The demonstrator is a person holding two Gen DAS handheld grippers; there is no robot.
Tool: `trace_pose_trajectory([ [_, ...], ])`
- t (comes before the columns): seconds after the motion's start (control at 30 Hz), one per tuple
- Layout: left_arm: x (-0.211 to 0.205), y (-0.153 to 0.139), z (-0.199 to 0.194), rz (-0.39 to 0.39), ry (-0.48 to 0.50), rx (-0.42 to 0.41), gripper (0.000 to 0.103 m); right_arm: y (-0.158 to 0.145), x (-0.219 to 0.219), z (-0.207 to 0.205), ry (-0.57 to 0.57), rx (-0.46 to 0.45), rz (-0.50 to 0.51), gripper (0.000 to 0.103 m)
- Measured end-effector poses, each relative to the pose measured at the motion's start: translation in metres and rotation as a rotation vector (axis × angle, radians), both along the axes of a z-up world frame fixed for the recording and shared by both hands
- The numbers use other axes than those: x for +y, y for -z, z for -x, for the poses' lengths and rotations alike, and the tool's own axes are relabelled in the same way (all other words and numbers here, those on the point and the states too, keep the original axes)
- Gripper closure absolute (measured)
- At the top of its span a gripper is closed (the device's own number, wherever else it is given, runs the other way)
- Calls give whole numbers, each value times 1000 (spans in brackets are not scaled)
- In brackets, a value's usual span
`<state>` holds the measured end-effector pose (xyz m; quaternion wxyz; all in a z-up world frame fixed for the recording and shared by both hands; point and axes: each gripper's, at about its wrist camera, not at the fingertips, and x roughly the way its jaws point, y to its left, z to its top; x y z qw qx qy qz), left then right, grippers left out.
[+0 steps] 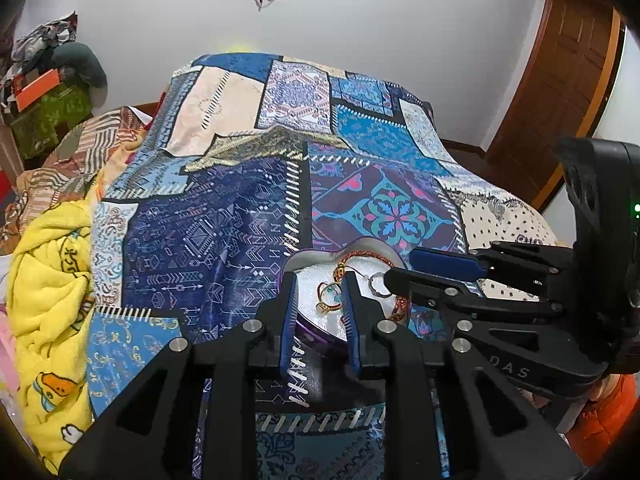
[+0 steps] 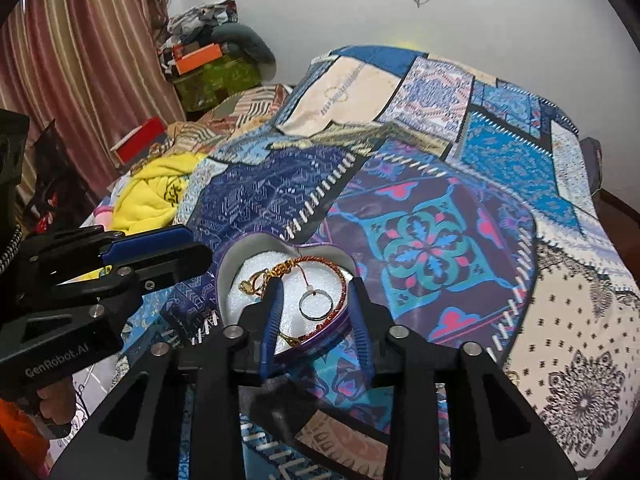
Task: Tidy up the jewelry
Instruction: 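Carry both rings over the heart tin and open both tools, then move both tools back to the remaining rings and earrings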
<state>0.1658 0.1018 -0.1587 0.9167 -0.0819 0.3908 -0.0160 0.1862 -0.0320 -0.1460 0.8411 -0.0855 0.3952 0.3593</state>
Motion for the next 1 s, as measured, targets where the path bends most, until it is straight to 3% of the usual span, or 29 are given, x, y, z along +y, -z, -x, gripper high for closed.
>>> trace_pose_trajectory([
  [0.2,-7,-22,12,-30,-8,-37,80,-23,-20,10,32,-44,-26,69],
  [0.57,-46,-60,35,-85,28,-111,63,-54,-71,23,122,-123,-49,69],
  [0.8,-74,-65,35,-79,61,-104,50,-59,-118,26,200,-133,-52,69],
  [1.0,-97,-51,25,-55,102,-51,46,-45,-154,20,273,-91,-31,55],
])
